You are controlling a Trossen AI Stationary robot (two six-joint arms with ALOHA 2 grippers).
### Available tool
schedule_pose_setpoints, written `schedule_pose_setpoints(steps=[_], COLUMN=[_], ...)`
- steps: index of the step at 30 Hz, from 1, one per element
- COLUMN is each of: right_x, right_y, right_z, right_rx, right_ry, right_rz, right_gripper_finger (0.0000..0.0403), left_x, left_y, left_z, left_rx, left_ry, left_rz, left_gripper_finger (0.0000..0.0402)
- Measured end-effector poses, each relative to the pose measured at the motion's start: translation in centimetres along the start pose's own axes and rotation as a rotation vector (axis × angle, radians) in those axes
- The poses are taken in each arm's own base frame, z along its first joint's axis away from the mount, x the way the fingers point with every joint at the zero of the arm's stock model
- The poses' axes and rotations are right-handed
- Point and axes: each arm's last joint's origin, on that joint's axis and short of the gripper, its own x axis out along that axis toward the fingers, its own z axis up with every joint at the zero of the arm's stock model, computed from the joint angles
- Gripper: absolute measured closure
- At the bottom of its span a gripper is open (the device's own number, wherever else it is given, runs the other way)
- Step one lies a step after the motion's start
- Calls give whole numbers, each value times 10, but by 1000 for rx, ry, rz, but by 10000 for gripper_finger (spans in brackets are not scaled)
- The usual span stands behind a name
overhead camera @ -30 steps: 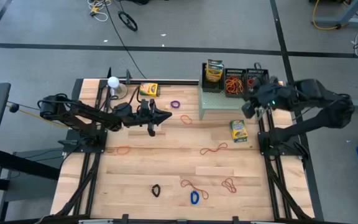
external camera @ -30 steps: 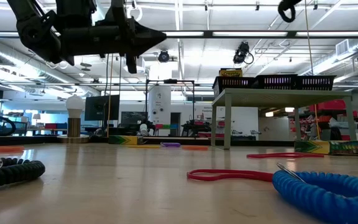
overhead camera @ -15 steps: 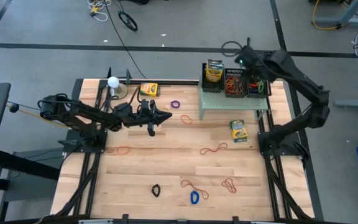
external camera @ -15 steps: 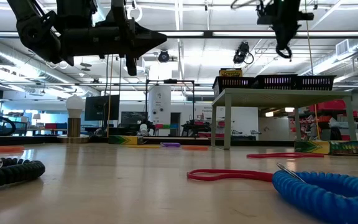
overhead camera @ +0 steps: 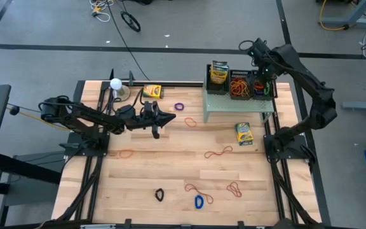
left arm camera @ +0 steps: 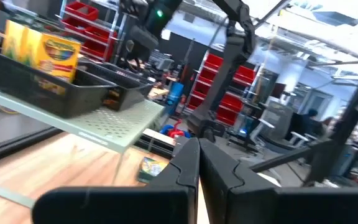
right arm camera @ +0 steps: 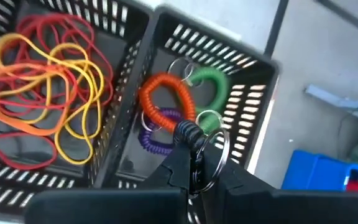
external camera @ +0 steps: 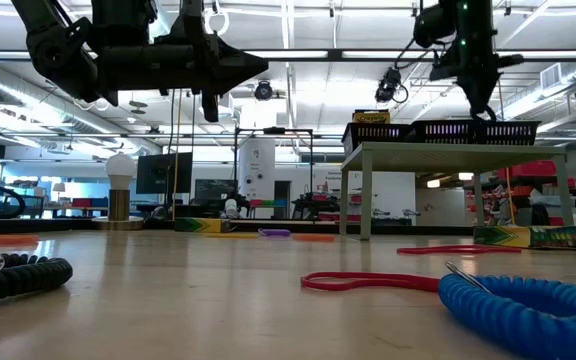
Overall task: Pick & Place Office Desk Supplies
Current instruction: Put the top black spring key chain into the right black basket on the shelf, then put the bottom left red rubber band into the middle black basket on the shelf
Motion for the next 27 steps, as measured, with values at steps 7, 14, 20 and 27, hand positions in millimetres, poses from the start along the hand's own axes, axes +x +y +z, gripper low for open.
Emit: schedule_pose_setpoints(steps=[7, 14, 20, 27], right_x=[23, 25, 25, 18], right_y=[4, 5, 5, 2], right_z=[-8, -6, -7, -6], right_rx=[13, 41, 45, 46], right_ry=[29, 13, 21, 9], right_rz=[54, 49, 44, 41], right_gripper_finger=[385, 362, 306, 264], left_x=[0, 0, 0, 0], left_y=[1, 0, 3, 2], left_z=[0, 0, 1, 1], left_rx=[8, 4, -26, -24], left_ry=[-5, -5, -8, -8], left_rz=[15, 14, 21, 20], left_gripper_finger=[390, 390, 390, 390])
